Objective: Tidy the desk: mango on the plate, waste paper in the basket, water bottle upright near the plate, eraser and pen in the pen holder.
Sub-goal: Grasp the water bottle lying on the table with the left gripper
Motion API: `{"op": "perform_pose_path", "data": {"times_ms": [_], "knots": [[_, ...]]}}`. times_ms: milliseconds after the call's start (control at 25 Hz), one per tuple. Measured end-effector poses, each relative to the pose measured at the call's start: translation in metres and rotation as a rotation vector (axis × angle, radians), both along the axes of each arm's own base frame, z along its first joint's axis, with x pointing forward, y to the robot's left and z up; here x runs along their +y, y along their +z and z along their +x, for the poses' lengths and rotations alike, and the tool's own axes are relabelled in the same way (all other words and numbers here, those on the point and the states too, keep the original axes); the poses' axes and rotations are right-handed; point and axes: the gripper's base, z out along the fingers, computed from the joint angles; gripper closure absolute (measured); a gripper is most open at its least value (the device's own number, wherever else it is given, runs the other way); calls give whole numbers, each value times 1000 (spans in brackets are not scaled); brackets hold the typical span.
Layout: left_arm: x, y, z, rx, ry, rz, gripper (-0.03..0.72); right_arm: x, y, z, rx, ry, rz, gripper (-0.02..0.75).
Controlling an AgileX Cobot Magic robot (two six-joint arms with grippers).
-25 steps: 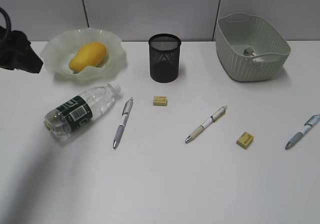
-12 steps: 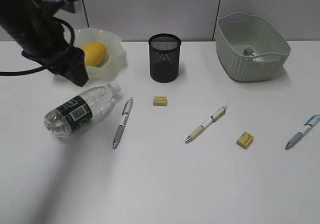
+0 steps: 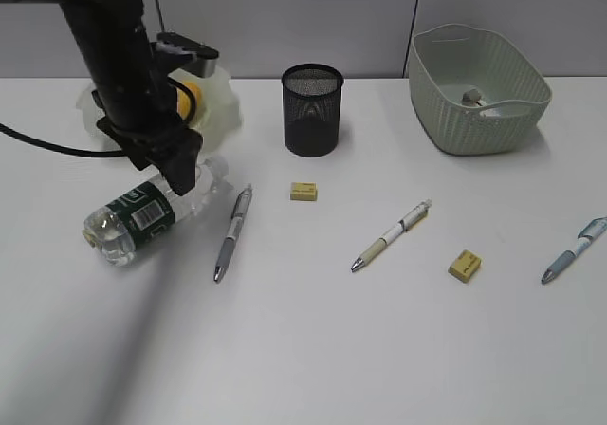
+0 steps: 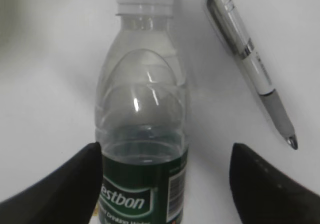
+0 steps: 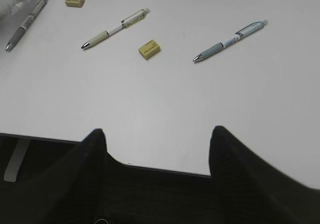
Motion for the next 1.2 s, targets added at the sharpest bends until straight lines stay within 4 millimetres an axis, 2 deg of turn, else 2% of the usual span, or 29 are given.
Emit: {"op": "perform_pose_path", "data": {"times_ms": [400,680,880,1040,1200], "knots": [[-5,-45,18,63,-3,72,86,0,0,0,0,0,0,230],[-6,-61,20,94,5,91,93,0,0,0,0,0,0,230],[-5,-63,21,93,8,113,181,0,0,0,0,0,0,230],[-5,-59,24,97,8,121,193,0,0,0,0,0,0,230],[-10,-43,32,52,16,87,193,0,0,0,0,0,0,230]]}}
